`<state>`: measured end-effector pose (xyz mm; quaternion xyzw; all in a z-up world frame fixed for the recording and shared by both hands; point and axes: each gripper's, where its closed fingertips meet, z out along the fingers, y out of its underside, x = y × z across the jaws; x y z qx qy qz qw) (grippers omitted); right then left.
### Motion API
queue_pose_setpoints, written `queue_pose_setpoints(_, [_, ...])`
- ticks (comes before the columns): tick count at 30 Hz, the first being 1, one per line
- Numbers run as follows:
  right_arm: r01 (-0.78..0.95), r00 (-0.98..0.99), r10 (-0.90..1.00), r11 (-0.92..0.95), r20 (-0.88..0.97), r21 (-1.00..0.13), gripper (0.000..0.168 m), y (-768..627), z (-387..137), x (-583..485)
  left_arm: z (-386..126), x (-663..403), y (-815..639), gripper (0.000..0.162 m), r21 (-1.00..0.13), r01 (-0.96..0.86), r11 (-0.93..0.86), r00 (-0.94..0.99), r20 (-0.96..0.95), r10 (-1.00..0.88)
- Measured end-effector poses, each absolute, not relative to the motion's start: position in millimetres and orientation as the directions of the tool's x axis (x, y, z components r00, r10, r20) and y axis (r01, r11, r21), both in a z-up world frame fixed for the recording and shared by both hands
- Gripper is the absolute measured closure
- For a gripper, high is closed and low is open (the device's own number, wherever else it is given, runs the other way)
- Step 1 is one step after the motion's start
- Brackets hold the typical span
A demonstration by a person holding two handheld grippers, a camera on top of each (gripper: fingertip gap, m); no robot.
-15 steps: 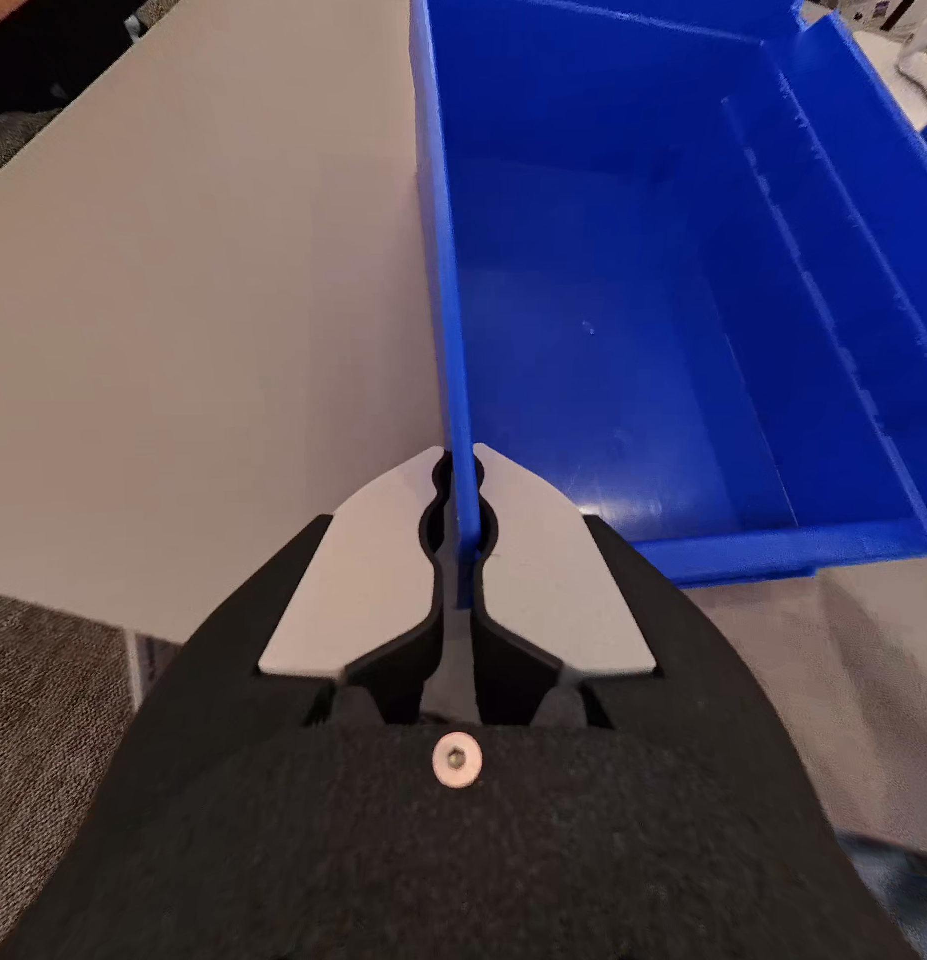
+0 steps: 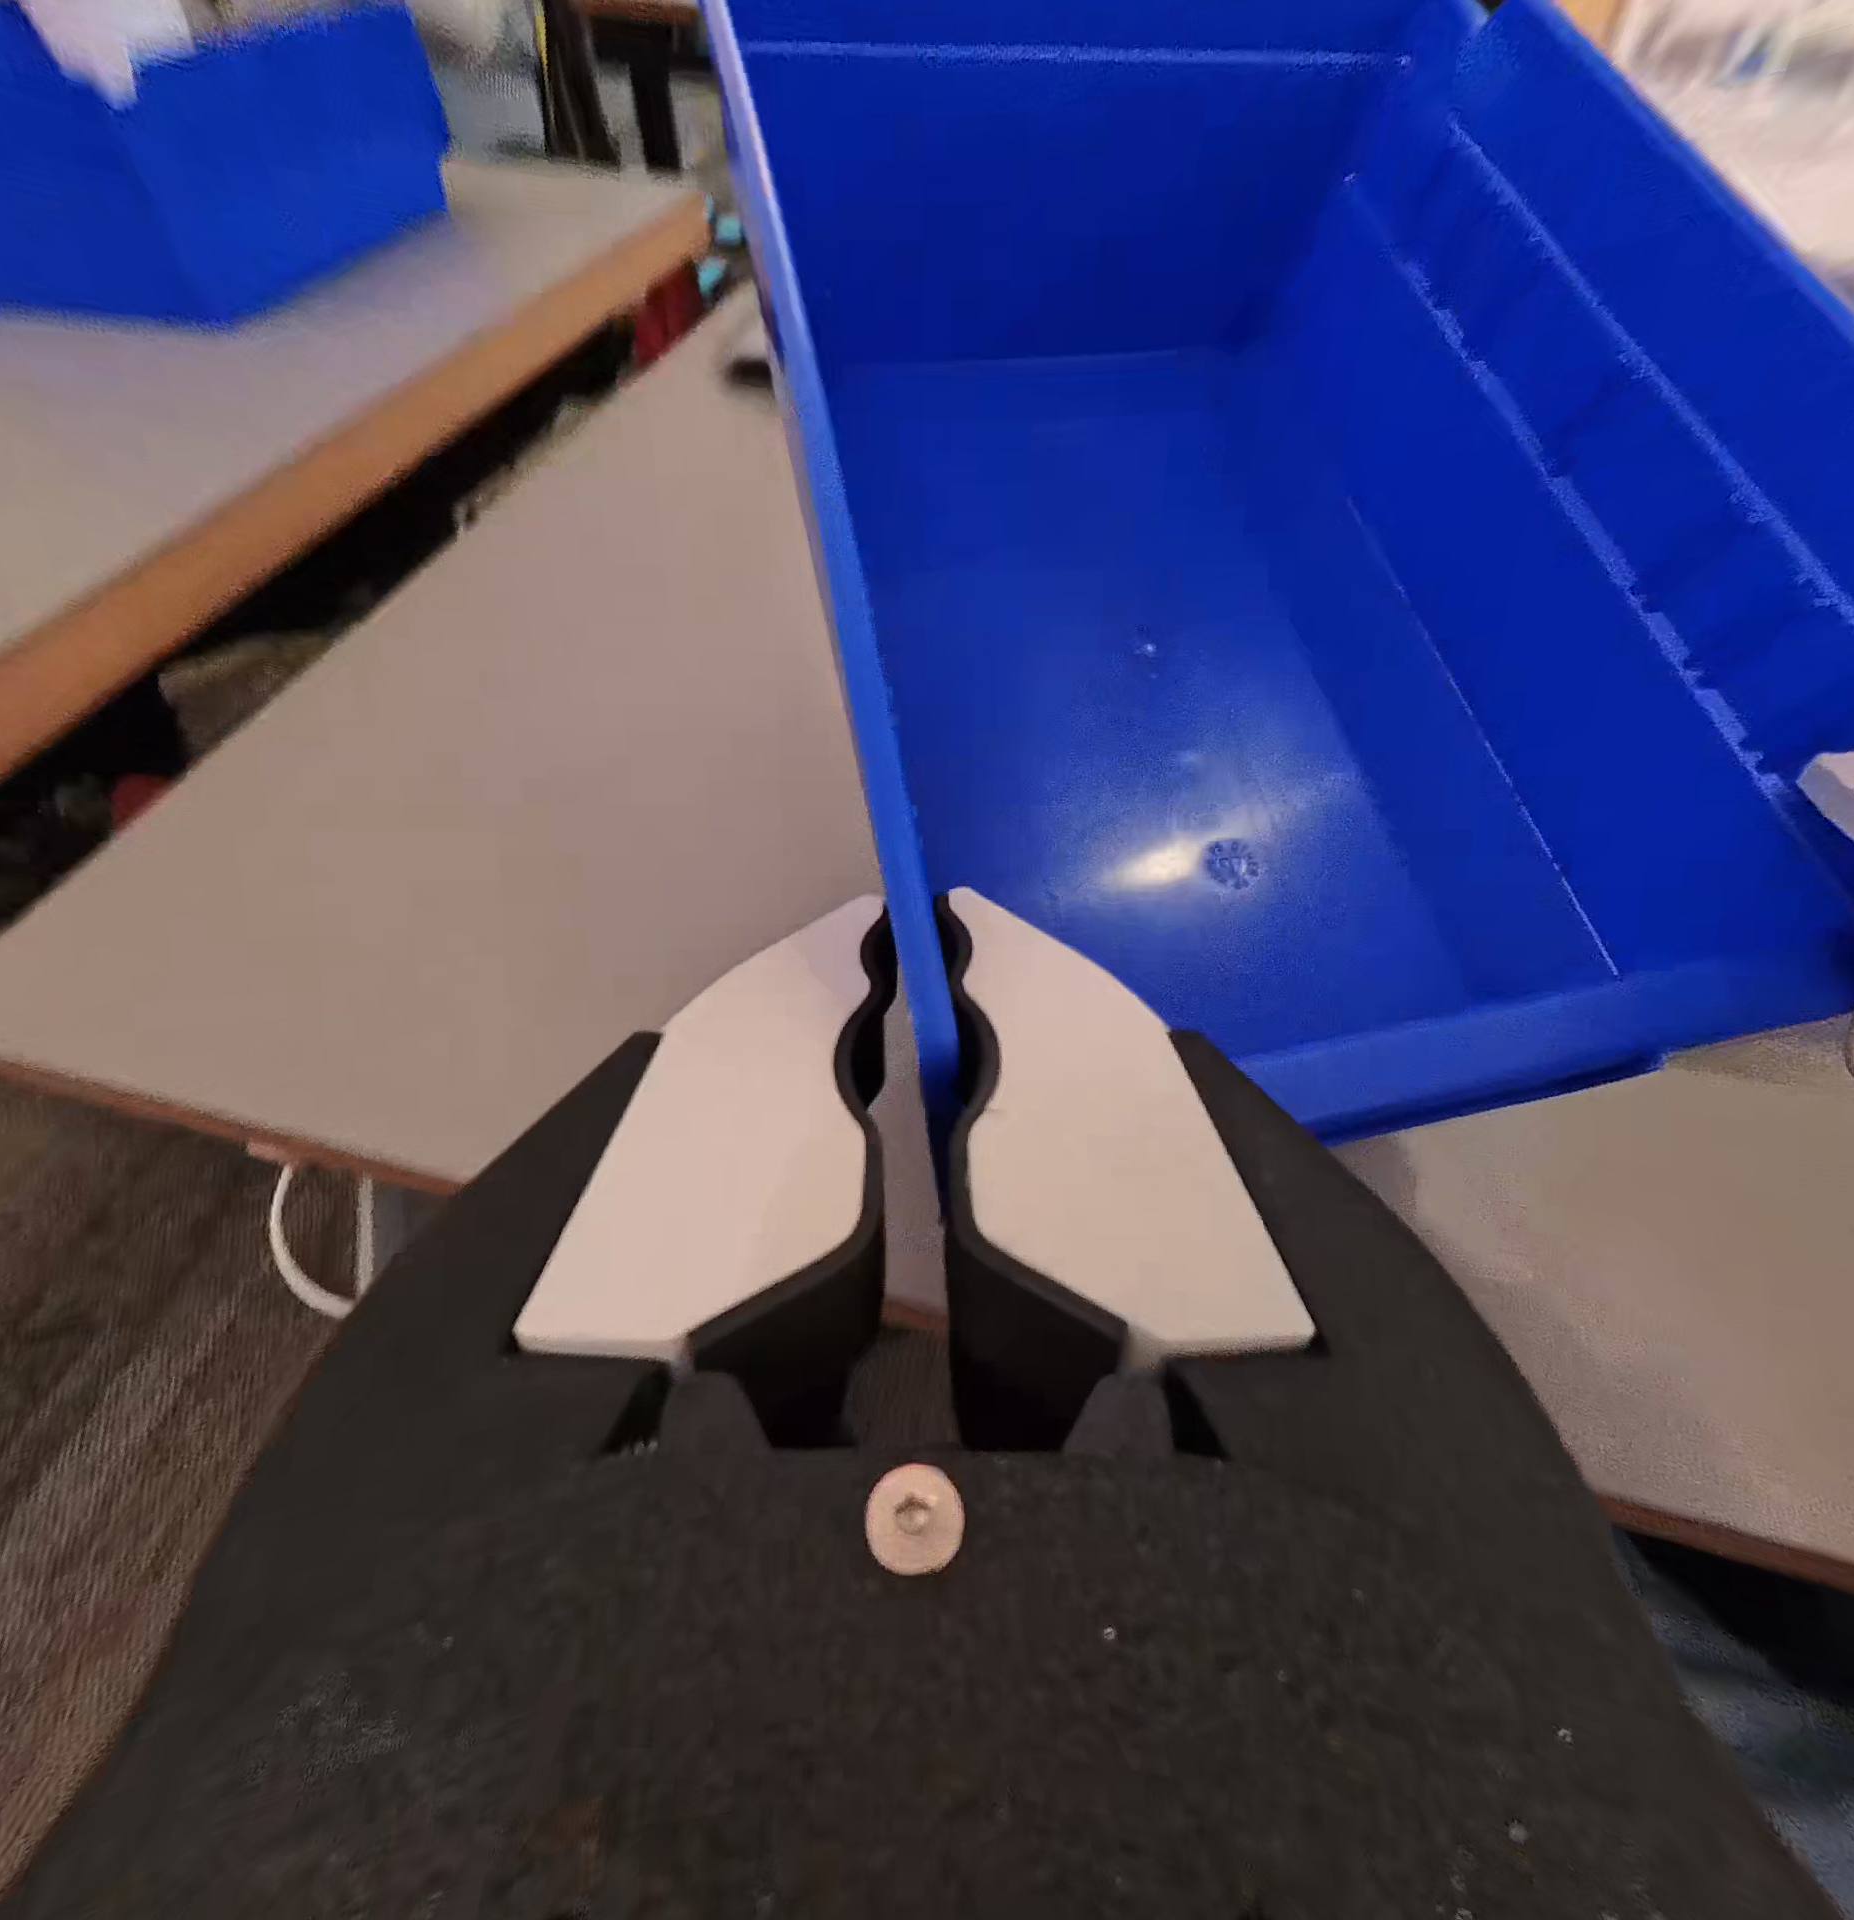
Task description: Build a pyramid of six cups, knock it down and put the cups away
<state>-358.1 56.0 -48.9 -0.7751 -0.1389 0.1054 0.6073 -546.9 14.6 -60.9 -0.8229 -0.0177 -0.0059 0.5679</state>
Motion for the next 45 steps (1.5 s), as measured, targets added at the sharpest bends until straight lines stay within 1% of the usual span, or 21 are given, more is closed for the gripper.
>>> queue_pose_setpoints(3, [0.074, 0.962, 0.27, -0.066, 0.053, -0.995, 0.165, 49, 13, -304, -3, -500, 24, 0.157, -0.979, 0.04, -0.201, 0.998, 0.05, -0.043])
queue_pose_setpoints(6, [0.106, 0.985, 0.128, 0.072, 0.115, -0.992, 0.165, 37, 67, -226, 44, -426, 42, 0.159, -0.995, 0.014, -0.095, 0.989, 0.028, -0.147])
queue_pose_setpoints(9, [0.113, 0.994, -0.02, 0.106, 0.112, -0.988, 0.165, 24, 99, -134, 71, -332, 62, 0.159, -0.998, -0.026, -0.061, 0.958, -0.007, -0.287])
queue_pose_setpoints(12, [0.108, 0.985, -0.142, 0.089, 0.095, -0.99, 0.165, 13, 107, -41, 81, -231, 77, 0.159, -0.996, -0.02, -0.082, 0.908, 0.017, -0.419])
queue_pose_setpoints(14, [0.099, 0.973, -0.215, 0.053, 0.086, -0.994, 0.165, 13, 101, 22, 80, -165, 85, 0.159, -0.996, -0.025, -0.089, 0.879, 0.021, -0.476])
queue_pose_setpoints(15, [0.118, 0.963, -0.245, 0.02, 0.11, -0.993, 0.165, 13, 96, 51, 77, -134, 88, 0.159, -0.995, -0.027, -0.096, 0.87, 0.023, -0.492])
queue_pose_setpoints(17, [0.106, 0.95, -0.291, -0.032, 0.111, -0.994, 0.166, 13, 81, 107, 61, -76, 93, 0.159, -0.99, -0.044, -0.131, 0.848, 0.032, -0.528])
queue_pose_setpoints(21, [-0.006, 0.941, -0.335, -0.148, 0.044, -0.989, 0.166, 24, 14, 184, 4, 6, 106, 0.159, -0.961, -0.155, -0.227, 0.834, -0.004, -0.552])
queue_pose_setpoints(24, [-0.094, 0.955, -0.295, -0.265, -0.013, -0.96, 0.166, 38, -45, 207, -44, 31, 116, 0.159, -0.92, -0.209, -0.33, 0.835, 0.008, -0.551])
queue_pose_setpoints(27, [-0.168, 0.962, -0.263, -0.36, -0.072, -0.918, 0.166, 48, -89, 215, -78, 37, 117, 0.157, -0.888, -0.238, -0.394, 0.841, 0.015, -0.541])
queue_pose_setpoints(33, [-0.127, 0.978, -0.206, -0.474, -0.031, -0.871, 0.166, 63, -117, 217, -122, 36, 119, 0.155, -0.836, -0.24, -0.494, 0.846, 0.069, -0.529])
queue_pose_setpoints(35, [-0.137, 0.974, -0.224, -0.479, -0.03, -0.867, 0.166, 66, -124, 222, -132, 38, 118, 0.153, -0.822, -0.229, -0.521, 0.836, 0.108, -0.538])
queue_pose_setpoints(38, [-0.152, 0.967, -0.254, -0.473, -0.031, -0.868, 0.163, 67, -135, 229, -136, 47, 113, 0.144, -0.82, -0.192, -0.54, 0.796, 0.192, -0.575])
queue_pose_setpoints(39, [-0.152, 0.967, -0.252, -0.467, -0.034, -0.871, 0.159, 66, -135, 230, -139, 52, 108, 0.134, -0.8, -0.197, -0.567, 0.769, 0.232, -0.595])
queue_pose_setpoints(41, [-0.127, 0.967, -0.253, -0.455, -0.009, -0.881, 0.134, 63, -130, 235, -138, 56, 96, 0.112, -0.766, -0.207, -0.609, 0.711, 0.309, -0.631])
queue_pose_setpoints(42, [-0.103, 0.966, -0.257, -0.448, 0.018, -0.888, 0.13, 60, -124, 239, -130, 52, 91, 0.104, -0.773, -0.203, -0.601, 0.694, 0.32, -0.645])
queue_pose_setpoints(44, [-0.067, 0.96, -0.277, -0.4, 0.05, -0.914, 0.126, 50, -104, 246, -102, 34, 83, 0.1, -0.823, -0.183, -0.538, 0.658, 0.304, -0.689])
queue_pose_setpoints(45, [-0.057, 0.961, -0.273, -0.358, 0.046, -0.932, 0.121, 45, -90, 245, -89, 22, 76, 0.095, -0.835, -0.186, -0.519, 0.627, 0.306, -0.716])
